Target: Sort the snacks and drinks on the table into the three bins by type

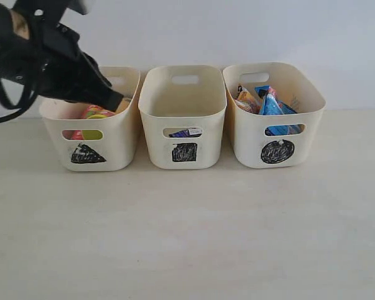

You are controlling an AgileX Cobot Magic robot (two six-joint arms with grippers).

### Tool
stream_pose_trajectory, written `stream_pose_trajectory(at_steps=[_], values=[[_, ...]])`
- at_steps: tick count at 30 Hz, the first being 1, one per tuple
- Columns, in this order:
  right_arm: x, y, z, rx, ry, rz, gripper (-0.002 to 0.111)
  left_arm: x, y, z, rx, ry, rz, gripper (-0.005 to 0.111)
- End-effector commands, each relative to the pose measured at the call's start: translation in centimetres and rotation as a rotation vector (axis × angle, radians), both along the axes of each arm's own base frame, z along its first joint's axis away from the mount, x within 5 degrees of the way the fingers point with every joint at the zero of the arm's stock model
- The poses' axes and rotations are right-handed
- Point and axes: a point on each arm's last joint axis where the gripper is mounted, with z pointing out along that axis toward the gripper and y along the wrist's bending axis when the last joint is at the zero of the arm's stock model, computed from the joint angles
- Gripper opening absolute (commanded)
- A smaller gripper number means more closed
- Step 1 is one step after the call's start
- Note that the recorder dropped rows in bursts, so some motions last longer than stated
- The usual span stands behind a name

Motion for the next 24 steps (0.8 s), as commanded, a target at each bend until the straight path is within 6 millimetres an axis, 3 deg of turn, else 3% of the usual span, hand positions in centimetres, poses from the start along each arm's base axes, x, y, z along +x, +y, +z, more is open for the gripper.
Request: stream_pose_trajectory(at_steps=[1, 8, 15, 24], values=[[0.0, 0.0, -0.1, -0.003, -0.006, 0.000, 0.000, -2.8, 1.7, 0.2, -0.054, -0.053, 0.004, 0.004], [0.0, 0.0, -0.1, -0.003, -0.006, 0.000, 0.000, -6.5, 3.8, -0.4, -0.078, -0.062, 0.006, 0.004], [0.0, 0.0, -0.1, -0.003, -0.006, 0.000, 0.000, -9.9, 5.2, -0.4, -0.210, 0.006, 0.038, 0.004], [0.0, 0.0, -0.1, -0.003, -0.006, 0.000, 0.000, -11.7, 6.1, -1.3, -0.320, -0.043, 0.055, 0.004]])
